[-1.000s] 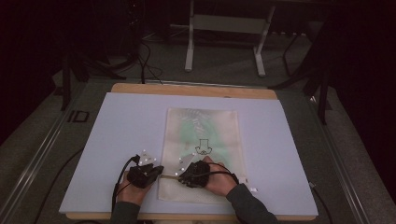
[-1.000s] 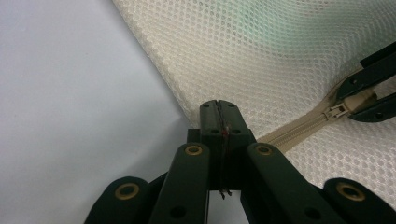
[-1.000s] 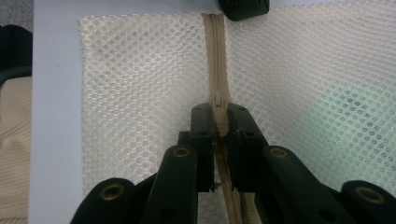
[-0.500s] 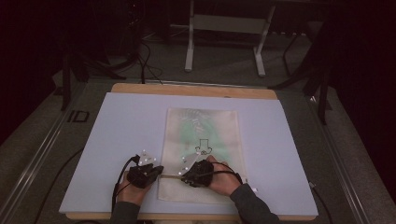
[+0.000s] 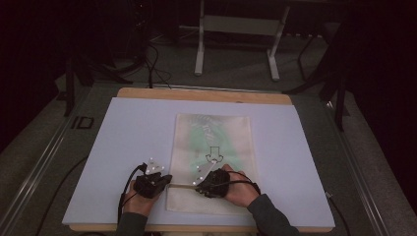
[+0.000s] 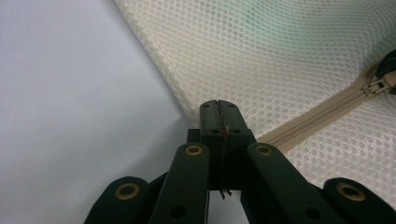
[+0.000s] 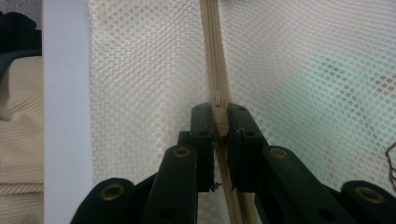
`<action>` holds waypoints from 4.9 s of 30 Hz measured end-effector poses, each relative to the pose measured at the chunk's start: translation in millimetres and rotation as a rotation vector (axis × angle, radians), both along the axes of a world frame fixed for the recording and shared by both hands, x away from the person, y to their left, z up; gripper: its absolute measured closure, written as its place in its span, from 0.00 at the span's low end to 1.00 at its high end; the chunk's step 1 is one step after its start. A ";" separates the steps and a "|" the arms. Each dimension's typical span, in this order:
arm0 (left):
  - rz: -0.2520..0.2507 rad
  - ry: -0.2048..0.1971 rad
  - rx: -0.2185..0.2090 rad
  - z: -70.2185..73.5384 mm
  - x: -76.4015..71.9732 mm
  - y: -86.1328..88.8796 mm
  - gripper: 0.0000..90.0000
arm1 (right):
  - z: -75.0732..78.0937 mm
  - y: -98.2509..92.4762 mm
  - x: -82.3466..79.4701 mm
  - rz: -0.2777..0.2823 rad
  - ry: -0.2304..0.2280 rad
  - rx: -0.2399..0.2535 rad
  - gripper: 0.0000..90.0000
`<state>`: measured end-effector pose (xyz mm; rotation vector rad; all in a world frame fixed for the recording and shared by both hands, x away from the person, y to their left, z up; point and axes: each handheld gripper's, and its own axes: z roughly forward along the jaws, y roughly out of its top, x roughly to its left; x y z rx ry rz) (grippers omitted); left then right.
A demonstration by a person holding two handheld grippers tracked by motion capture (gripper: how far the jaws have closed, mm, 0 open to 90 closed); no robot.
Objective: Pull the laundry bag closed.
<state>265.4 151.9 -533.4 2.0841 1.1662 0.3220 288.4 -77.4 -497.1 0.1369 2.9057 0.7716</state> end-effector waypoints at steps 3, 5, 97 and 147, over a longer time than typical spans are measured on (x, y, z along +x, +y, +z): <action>0.001 0.000 0.000 0.0 0.0 -0.2 1.00 | 1.1 -3.0 -0.3 -0.001 -0.001 0.000 0.91; 0.001 0.000 0.000 0.0 -0.1 -0.1 1.00 | 0.9 -4.7 -0.3 -0.003 -0.001 0.003 0.92; 0.006 0.005 -0.002 0.3 -0.4 0.1 0.99 | 3.6 -92.3 -6.6 -0.123 0.021 -0.007 0.91; 0.008 0.005 0.004 0.7 -0.9 -0.2 0.99 | -2.8 -127.8 -6.7 -0.191 0.042 -0.002 0.91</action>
